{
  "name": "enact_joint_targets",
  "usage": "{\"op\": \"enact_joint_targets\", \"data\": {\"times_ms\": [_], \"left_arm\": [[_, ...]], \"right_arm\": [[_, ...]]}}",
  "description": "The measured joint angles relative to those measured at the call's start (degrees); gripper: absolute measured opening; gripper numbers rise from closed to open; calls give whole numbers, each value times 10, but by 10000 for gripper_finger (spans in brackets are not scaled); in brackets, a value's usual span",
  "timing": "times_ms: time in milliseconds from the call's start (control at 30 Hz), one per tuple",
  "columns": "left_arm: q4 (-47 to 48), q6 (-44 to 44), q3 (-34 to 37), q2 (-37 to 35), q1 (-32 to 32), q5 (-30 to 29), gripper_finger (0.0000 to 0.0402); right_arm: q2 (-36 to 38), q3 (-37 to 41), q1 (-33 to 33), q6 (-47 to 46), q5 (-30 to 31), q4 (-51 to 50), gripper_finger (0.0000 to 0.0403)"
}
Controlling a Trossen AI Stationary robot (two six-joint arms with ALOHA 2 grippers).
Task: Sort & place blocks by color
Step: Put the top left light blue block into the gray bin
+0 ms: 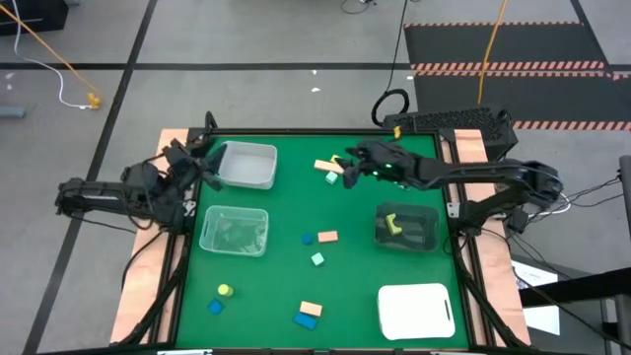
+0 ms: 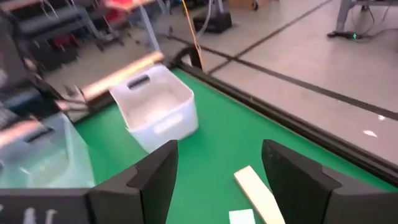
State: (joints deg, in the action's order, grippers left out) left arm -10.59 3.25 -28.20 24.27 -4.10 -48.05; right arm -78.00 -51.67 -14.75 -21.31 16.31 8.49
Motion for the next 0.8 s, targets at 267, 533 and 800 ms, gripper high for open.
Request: {"op": "enact_joint_targets", "data": {"times_ms": [267, 533, 800], "left_arm": [[1, -49, -46, 5, 0, 0, 184], [25, -49, -49, 5, 0, 0, 184], [59, -64, -49, 5, 0, 0, 184]], "right_arm": [[-144, -90, -6, 51, -2, -69, 226], [-238, -98, -14, 74, -20, -80, 226], [-301, -100, -14, 76, -14, -59, 237]]}}
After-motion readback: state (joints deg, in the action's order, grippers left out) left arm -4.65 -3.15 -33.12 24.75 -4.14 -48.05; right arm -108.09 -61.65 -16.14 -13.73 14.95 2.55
